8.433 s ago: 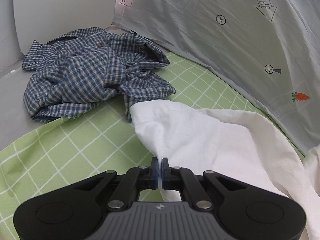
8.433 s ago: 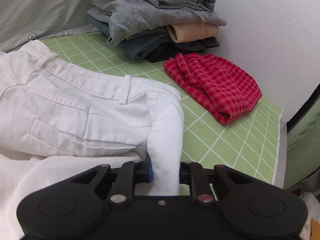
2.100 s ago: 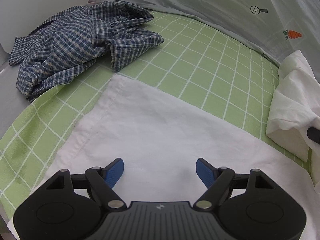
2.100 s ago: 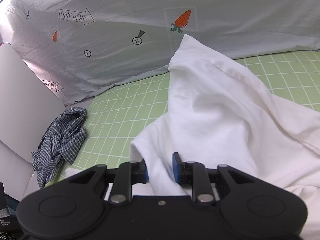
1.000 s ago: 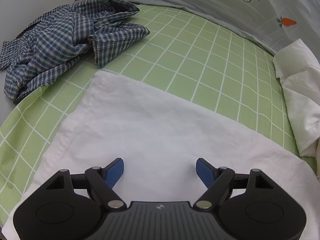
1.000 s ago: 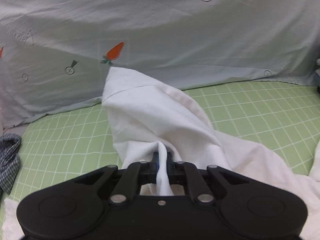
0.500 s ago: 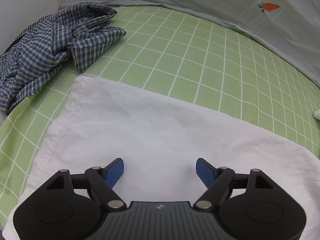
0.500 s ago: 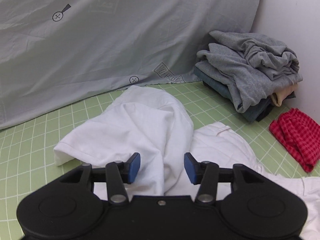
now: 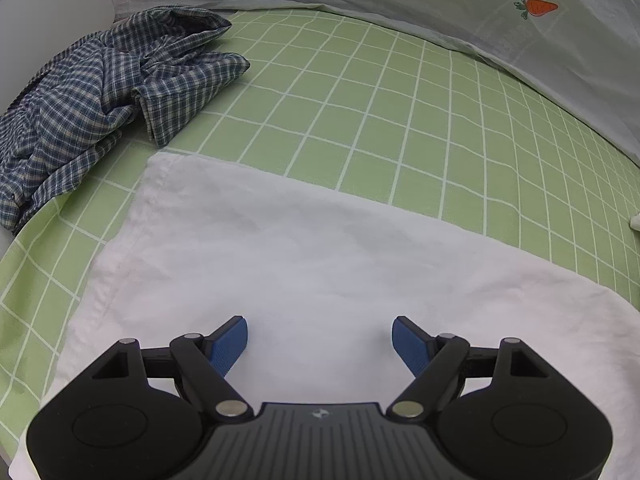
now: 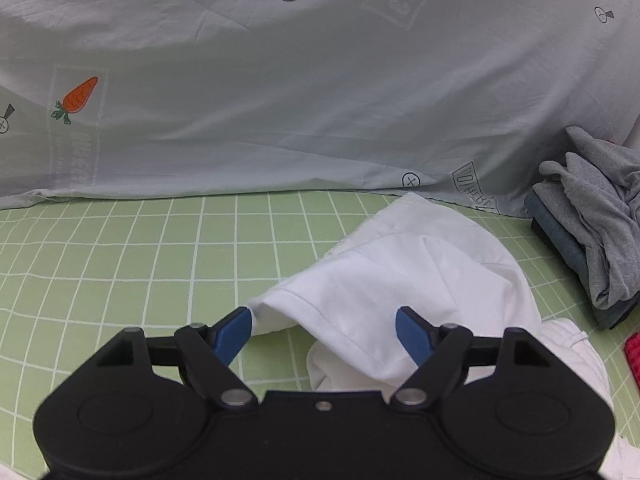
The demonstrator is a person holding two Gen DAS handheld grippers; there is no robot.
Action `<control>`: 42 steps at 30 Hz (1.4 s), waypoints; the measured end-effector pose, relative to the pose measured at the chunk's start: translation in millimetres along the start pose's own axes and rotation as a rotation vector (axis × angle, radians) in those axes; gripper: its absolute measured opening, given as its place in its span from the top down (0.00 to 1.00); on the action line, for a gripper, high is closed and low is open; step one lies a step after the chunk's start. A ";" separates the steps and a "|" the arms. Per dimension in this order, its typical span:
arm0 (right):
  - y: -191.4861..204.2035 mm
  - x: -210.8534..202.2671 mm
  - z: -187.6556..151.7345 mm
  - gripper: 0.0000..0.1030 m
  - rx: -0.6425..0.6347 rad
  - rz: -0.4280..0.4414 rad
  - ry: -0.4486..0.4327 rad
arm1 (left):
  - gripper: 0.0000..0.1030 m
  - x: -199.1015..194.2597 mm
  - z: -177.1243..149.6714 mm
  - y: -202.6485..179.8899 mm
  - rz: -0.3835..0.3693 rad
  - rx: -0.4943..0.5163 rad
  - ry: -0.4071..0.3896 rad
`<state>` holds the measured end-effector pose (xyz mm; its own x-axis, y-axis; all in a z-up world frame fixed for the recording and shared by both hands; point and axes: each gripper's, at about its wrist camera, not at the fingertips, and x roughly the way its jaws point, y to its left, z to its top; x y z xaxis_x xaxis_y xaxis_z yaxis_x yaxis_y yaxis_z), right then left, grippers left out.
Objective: Fold clothes
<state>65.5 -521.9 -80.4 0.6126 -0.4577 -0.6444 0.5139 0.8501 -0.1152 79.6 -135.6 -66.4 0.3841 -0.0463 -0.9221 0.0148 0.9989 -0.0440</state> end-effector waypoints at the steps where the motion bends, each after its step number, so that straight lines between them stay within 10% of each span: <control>1: 2.6 2.4 0.4 0.55 0.012 0.013 0.010 | 0.22 1.1 0.6 0.8 0.001 -0.002 0.002; 4: 10.5 9.5 1.7 0.90 0.048 0.051 0.039 | 0.21 3.1 2.4 3.4 0.003 -0.009 0.000; 9: 24.6 20.8 3.8 0.96 0.111 0.121 0.089 | 0.20 5.0 5.5 12.0 0.002 -0.041 -0.007; 22: 185.2 -16.5 -20.3 0.95 0.246 1.010 0.364 | 0.20 1.4 5.9 36.8 0.010 -0.128 -0.029; 26: 202.9 -40.1 -33.3 0.70 0.055 0.913 0.371 | 0.20 -0.5 7.8 47.4 0.002 -0.174 -0.040; 28: 184.8 -47.3 -31.0 0.46 0.069 0.878 0.325 | 0.20 -2.1 9.6 51.6 0.001 -0.193 -0.051; 34: 98.7 -61.6 7.0 0.13 0.120 0.683 0.103 | 0.20 -1.0 23.6 54.6 -0.036 -0.232 -0.070; 42: -37.7 -40.5 3.4 0.06 0.261 0.230 0.050 | 0.28 11.4 63.8 44.6 -0.233 -0.356 -0.120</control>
<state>23.4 -536.3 -47.3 0.7033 -0.2435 -0.6679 0.5061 0.8312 0.2299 143.5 -91.4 -54.3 0.5131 -0.2480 -0.8217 -0.1973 0.8977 -0.3941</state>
